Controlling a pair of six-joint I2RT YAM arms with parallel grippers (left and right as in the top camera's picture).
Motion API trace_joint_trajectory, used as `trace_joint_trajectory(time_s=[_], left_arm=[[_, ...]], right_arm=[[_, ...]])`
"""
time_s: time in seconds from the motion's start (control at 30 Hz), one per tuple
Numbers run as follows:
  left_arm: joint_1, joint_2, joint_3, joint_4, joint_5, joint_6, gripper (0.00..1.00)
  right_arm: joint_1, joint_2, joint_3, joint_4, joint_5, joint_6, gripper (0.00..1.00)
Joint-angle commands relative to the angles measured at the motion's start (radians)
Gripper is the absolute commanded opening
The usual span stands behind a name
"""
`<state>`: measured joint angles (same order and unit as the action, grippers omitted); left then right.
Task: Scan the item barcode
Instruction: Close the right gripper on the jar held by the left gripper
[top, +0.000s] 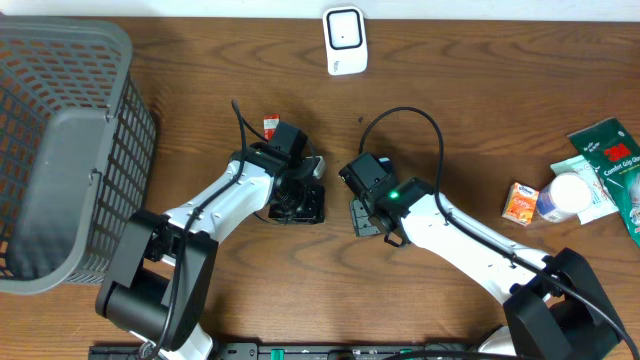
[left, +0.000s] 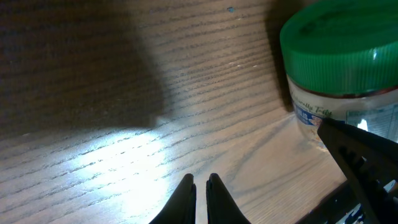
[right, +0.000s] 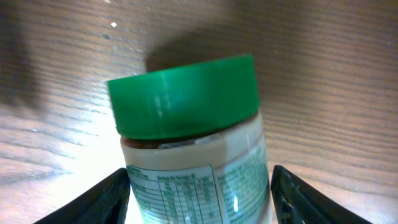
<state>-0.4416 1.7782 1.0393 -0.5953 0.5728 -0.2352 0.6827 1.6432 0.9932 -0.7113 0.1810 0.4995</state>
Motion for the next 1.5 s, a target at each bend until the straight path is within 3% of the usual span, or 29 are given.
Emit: trace_joint_trajectory(time_s=[0.0,0.3,0.83,1.03,1.47], left_arm=[[-0.003,-0.021,-0.001,-0.002,-0.009,0.013,0.09],[-0.003,-0.021,-0.001,-0.001,-0.010,0.013,0.09],[-0.003,-0.021,-0.001,-0.001,-0.010,0.013,0.09],[-0.003,-0.021,-0.001,-0.001,-0.010,0.013,0.09],[-0.003,-0.020,-0.001,-0.002,-0.009,0.013,0.09]], right_arm=[[-0.008,0.006,0.007,-0.008,0.032,-0.002,0.68],[-0.009,0.006,0.007,0.002,0.104,-0.088,0.70],[-0.009,0.007,-0.027,0.032,0.111,-0.090,0.72],[-0.009,0.006,-0.028,0.045,0.110,-0.090,0.64],[-0.009,0.007,-0.048,0.026,0.111,-0.097,0.65]])
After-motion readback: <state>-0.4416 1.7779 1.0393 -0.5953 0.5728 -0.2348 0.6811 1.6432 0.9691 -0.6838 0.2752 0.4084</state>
